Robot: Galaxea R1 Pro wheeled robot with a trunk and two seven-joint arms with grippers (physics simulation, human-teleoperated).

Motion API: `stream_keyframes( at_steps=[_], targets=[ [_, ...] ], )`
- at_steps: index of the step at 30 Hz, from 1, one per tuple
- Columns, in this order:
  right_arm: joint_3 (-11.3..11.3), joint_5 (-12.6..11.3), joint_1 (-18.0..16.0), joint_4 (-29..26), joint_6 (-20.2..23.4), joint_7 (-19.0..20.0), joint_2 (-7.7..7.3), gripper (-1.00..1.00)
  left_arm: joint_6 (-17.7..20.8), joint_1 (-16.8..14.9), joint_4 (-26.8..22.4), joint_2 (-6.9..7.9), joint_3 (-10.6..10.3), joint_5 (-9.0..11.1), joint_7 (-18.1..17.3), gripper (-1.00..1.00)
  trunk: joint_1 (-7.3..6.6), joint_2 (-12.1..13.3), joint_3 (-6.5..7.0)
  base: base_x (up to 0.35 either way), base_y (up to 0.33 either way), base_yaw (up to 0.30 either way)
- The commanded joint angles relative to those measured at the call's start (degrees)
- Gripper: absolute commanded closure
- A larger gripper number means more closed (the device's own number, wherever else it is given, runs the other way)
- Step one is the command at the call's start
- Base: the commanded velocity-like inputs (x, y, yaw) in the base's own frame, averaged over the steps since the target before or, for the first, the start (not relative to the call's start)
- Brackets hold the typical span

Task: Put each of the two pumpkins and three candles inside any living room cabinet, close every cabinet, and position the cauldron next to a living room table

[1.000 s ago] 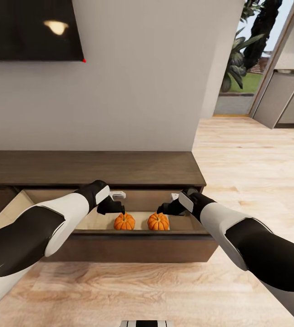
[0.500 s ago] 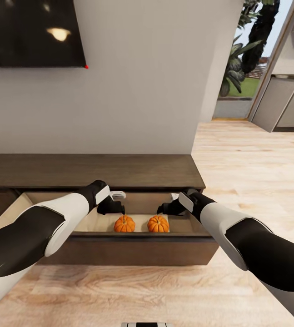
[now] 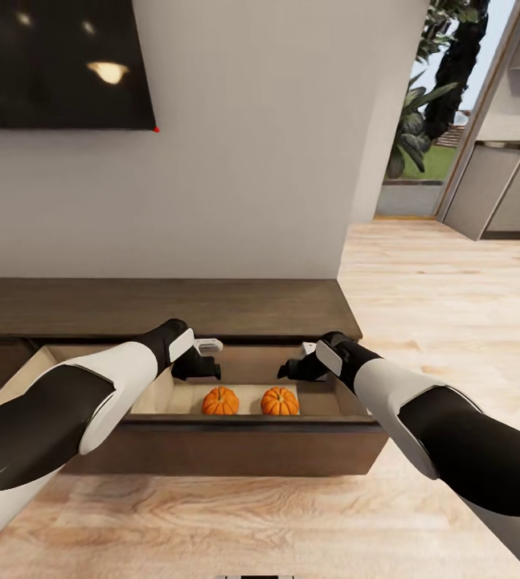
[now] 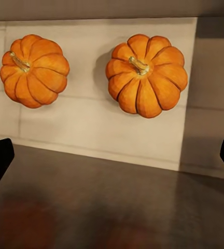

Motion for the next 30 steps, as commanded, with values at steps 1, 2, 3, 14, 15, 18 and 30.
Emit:
stream_keyframes(
  at_steps=[1, 2, 3, 14, 15, 18, 30],
  targets=[
    [0.48, 0.06, -0.04, 0.0, 0.17, 0.39, -0.01, -1.0, 0.08, -0.07, 0.13, -0.03, -0.42, 0.6, 0.08, -1.0, -0.01, -0.02, 0.04, 0.0, 0.0, 0.0],
    [0.48, 0.06, -0.04, 0.0, 0.17, 0.39, -0.01, -1.0, 0.07, -0.07, 0.13, -0.03, -0.42, 0.6, 0.08, -1.0, -0.01, -0.02, 0.14, 0.0, 0.0, 0.0],
    [0.47, 0.06, -0.04, 0.0, 0.17, 0.39, -0.01, -1.0, 0.07, -0.07, 0.13, -0.03, -0.42, 0.6, 0.08, -1.0, -0.01, -0.02, 0.23, 0.0, 0.0, 0.0],
    [0.47, 0.07, -0.04, 0.0, 0.17, 0.39, -0.01, -1.0, 0.03, -0.07, 0.13, -0.03, -0.42, 0.6, 0.08, -1.0, -0.01, -0.02, 1.25, 0.0, 0.0, 0.0],
    [0.47, 0.07, -0.04, 0.0, 0.17, 0.39, -0.01, -1.0, 0.03, -0.07, 0.13, -0.03, -0.42, 0.6, 0.08, -1.0, -0.01, -0.02, 1.34, 0.0, 0.0, 0.0],
    [0.47, 0.08, -0.04, 0.0, 0.17, 0.39, -0.01, -1.0, 0.03, -0.07, 0.13, -0.03, -0.42, 0.6, 0.08, -1.0, -0.01, -0.02, 1.62, 0.0, 0.0, 0.0],
    [0.48, 0.07, -0.04, 0.0, 0.17, 0.39, -0.01, -1.0, 0.02, -0.07, 0.13, -0.03, -0.42, 0.6, 0.08, -1.0, -0.01, -0.02, 2.74, 0.0, 0.0, 0.0]
  ],
)
